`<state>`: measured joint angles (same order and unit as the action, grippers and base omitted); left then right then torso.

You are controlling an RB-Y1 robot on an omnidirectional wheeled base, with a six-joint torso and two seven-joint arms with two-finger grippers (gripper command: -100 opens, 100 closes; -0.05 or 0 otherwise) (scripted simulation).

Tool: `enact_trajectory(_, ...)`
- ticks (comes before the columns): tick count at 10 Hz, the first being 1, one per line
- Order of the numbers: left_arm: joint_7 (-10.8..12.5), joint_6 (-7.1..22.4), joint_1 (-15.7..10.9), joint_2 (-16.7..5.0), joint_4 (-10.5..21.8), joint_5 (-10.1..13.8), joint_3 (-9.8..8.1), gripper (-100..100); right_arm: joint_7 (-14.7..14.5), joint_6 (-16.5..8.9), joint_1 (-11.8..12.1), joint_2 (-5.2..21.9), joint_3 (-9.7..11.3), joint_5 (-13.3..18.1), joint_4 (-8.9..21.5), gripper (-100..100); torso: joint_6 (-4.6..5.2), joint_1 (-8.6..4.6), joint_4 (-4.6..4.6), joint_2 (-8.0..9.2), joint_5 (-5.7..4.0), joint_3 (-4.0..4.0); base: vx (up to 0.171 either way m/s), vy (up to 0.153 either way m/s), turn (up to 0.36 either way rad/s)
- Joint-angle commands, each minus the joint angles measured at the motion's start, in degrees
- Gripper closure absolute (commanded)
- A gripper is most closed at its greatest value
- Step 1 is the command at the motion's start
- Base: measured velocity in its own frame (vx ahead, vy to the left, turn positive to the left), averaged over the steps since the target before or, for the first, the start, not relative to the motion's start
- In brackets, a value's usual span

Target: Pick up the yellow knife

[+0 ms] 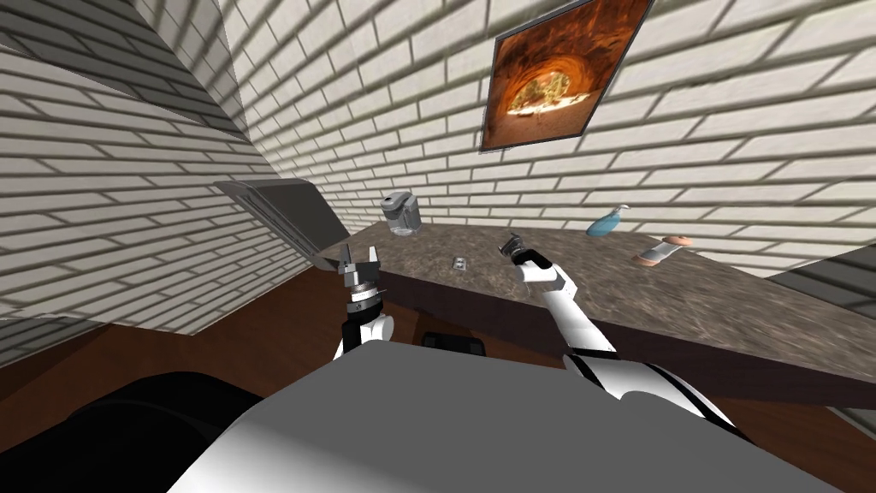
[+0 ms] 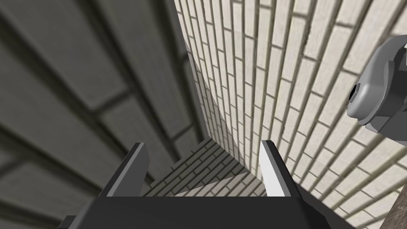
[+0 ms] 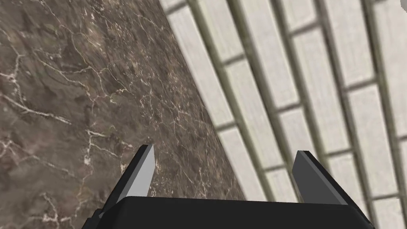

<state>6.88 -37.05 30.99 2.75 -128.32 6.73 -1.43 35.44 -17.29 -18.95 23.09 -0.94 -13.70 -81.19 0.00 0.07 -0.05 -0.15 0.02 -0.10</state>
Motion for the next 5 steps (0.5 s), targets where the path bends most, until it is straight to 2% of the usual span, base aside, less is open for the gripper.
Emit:
enact_trajectory(1,0.0,0.0,0.0,0.0,0.0,0.0,0.00,0,0.7,-1.7,-0.9,-0.1,0.0,0.1,1.5,-100,0.00,0.00,0.00,0.00,0.00,0.00,0.005,0.016,0.012)
enact_trajectory(2,0.0,0.0,0.0,0.0,0.0,0.0,0.00,0,3.5,-3.9,-3.4,0.4,-0.2,-0.5,3.8,-100,0.00,-0.08,0.01,0.03,-0.01,0.02,0.011,0.020,-0.084)
enact_trajectory(3,0.0,0.0,0.0,0.0,0.0,0.0,0.00,0,3.7,-5.5,-3.7,0.4,-0.2,-0.5,4.9,-100,0.01,-0.07,0.01,0.01,-0.01,0.01,0.012,0.028,-0.067)
enact_trajectory(4,0.0,0.0,0.0,0.0,0.0,0.0,0.00,0,6.0,-7.0,-6.3,1.0,-0.4,-1.2,7.4,-100,0.01,-0.07,0.00,0.02,-0.02,0.01,0.018,0.033,-0.106)
enact_trajectory(5,0.0,0.0,0.0,0.0,0.0,0.0,0.00,0,6.8,-8.4,-6.3,1.0,-0.4,-1.2,8.4,-100,0.01,-0.04,0.01,-0.01,-0.01,0.00,0.015,0.026,-0.044)
